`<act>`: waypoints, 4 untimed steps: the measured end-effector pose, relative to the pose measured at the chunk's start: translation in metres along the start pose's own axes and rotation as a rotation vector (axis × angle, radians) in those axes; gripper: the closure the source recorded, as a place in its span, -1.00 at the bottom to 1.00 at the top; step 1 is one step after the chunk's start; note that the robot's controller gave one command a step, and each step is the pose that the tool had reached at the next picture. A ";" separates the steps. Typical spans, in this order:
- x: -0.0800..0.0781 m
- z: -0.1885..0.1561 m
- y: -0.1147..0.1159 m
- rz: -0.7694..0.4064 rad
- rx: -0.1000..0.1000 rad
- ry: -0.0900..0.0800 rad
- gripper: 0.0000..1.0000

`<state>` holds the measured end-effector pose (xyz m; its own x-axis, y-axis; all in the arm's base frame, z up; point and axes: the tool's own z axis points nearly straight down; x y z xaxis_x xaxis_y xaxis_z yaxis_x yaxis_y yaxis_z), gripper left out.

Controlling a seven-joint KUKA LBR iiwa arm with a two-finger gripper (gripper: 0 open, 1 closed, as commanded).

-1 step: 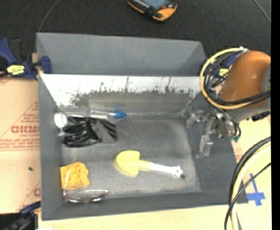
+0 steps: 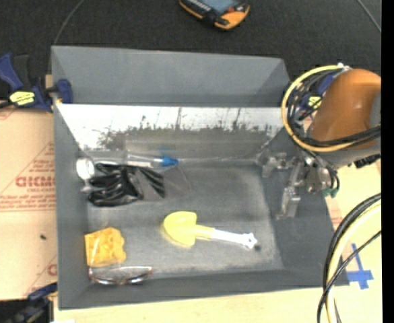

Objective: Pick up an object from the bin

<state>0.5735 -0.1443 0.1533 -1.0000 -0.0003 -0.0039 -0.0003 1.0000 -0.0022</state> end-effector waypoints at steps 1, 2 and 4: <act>0.000 0.084 0.074 -0.159 -0.001 0.004 -1.00; -0.003 0.022 0.077 -0.061 0.001 -0.004 -1.00; 0.014 0.083 0.131 -0.148 0.003 -0.010 -1.00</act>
Offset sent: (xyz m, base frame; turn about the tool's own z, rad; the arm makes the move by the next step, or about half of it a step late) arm 0.0019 0.0781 -0.0229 -0.0599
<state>0.5601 -0.0131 0.0697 -0.9890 -0.1474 -0.0128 -0.1473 0.9891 -0.0064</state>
